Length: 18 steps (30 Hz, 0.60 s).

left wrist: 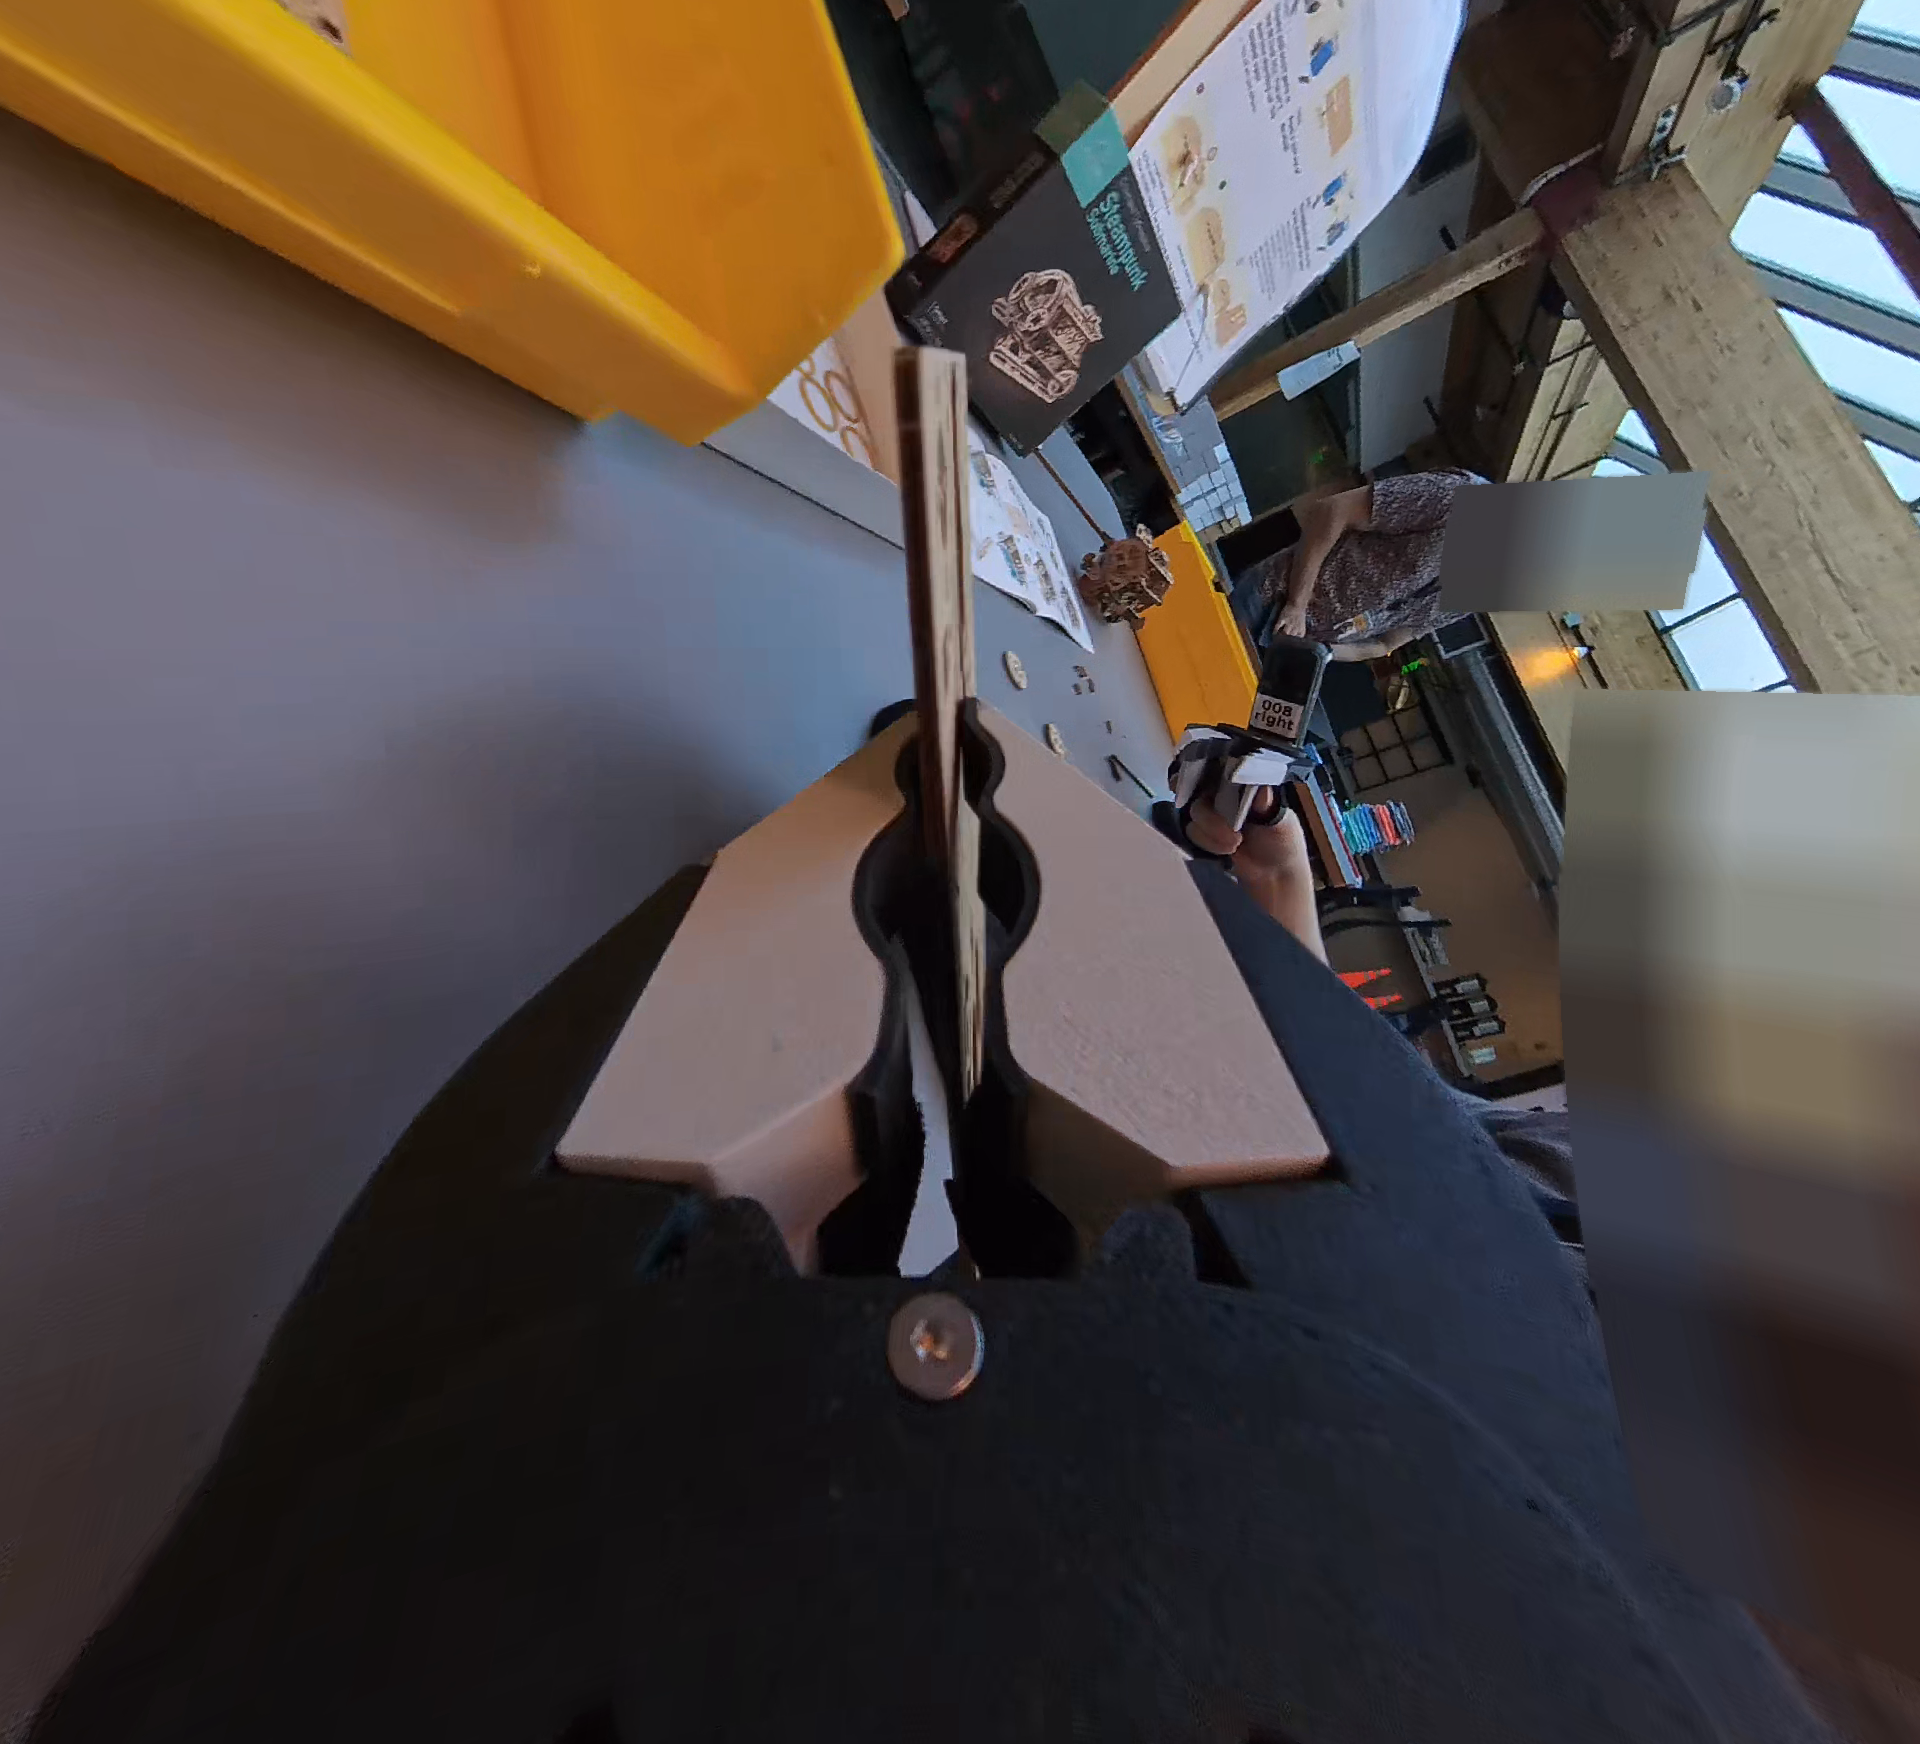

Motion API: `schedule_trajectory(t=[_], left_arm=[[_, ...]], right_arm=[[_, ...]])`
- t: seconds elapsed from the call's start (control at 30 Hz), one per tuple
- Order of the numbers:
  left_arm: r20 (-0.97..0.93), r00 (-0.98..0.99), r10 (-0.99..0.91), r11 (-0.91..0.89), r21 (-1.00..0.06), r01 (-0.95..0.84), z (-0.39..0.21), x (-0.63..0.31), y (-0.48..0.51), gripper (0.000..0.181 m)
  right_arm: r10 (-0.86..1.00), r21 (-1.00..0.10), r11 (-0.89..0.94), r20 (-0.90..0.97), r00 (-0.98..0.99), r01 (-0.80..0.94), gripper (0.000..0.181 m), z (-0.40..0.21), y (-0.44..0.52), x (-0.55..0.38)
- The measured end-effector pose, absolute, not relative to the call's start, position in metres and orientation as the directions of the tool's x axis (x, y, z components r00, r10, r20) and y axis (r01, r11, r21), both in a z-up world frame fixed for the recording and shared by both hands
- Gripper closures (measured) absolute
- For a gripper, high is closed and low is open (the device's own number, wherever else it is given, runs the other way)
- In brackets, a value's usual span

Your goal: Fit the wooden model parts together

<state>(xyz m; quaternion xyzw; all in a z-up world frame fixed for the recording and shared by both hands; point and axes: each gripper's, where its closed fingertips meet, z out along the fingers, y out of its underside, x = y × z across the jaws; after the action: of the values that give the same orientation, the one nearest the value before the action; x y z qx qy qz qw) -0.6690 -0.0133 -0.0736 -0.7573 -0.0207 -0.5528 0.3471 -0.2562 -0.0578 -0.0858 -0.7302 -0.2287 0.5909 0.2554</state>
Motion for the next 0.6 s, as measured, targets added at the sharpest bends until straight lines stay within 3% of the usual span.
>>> schedule_trajectory(t=[0.23,0.6], left_arm=[[0.860,0.388,-0.330,-0.802,-0.473,0.365,-0.083,-0.689,-0.009,0.180],[0.840,0.472,-0.268,-0.926,-0.360,0.115,-0.127,-0.692,-0.011,0.177]], right_arm=[[0.640,-0.640,-0.764,-0.740,0.205,0.078,0.148,-0.097,-0.064,-0.267],[0.674,-0.667,-0.737,-0.717,0.176,0.106,0.145,-0.100,-0.080,-0.277]])
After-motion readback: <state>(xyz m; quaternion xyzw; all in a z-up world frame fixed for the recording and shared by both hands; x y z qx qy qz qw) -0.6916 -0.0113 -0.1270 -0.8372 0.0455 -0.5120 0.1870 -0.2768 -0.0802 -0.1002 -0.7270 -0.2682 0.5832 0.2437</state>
